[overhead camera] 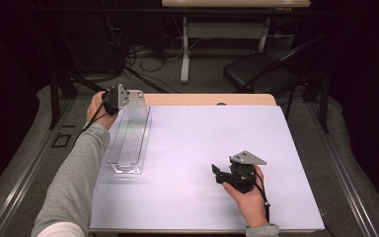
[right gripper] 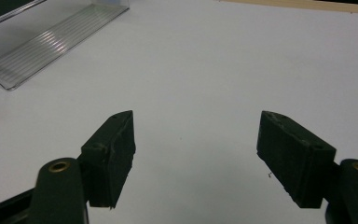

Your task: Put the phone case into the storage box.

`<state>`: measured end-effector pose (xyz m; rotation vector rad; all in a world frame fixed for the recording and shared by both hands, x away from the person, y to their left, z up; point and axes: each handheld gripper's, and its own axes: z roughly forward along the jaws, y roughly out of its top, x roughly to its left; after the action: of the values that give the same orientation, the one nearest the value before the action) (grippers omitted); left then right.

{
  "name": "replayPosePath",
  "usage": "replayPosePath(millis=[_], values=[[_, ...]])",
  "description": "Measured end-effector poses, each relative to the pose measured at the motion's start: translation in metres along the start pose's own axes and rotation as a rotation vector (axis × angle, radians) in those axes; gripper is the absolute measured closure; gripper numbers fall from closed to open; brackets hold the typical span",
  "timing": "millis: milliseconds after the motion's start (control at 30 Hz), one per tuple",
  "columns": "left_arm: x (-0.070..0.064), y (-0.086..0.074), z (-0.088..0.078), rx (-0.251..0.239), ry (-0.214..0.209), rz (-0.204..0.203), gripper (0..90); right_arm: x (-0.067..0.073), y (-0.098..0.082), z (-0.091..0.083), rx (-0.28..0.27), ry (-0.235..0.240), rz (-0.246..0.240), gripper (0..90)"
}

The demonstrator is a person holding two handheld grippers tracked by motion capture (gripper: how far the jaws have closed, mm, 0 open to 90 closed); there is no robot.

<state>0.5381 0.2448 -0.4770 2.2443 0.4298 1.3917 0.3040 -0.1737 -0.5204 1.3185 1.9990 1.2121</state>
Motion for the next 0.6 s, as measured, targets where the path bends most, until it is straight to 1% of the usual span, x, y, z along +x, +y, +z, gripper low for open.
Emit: replayPosePath(millis=[133, 267, 433, 600], values=[[0.0000, -0.0007, 0.0011, 0.001, -0.006, -0.009, 75.1, 0.0000, -0.0003, 0.0001, 0.000, -0.001, 0.000, 27.4], [-0.0003, -0.0012, 0.0017, 0.002, -0.003, -0.015, 74.5, -0.0005, -0.0005, 0.0004, 0.001, -0.001, -0.002, 27.4], [-0.0002, -0.0018, 0.0021, 0.011, -0.006, -0.020, 71.8, 0.0000, -0.0006, 0.0005, 0.003, 0.000, -0.002, 27.4], [-0.0008, -0.0010, 0.0016, 0.014, 0.000, -0.021, 68.6, -0.0001, -0.0008, 0.0006, 0.003, -0.002, 0.000, 27.4]])
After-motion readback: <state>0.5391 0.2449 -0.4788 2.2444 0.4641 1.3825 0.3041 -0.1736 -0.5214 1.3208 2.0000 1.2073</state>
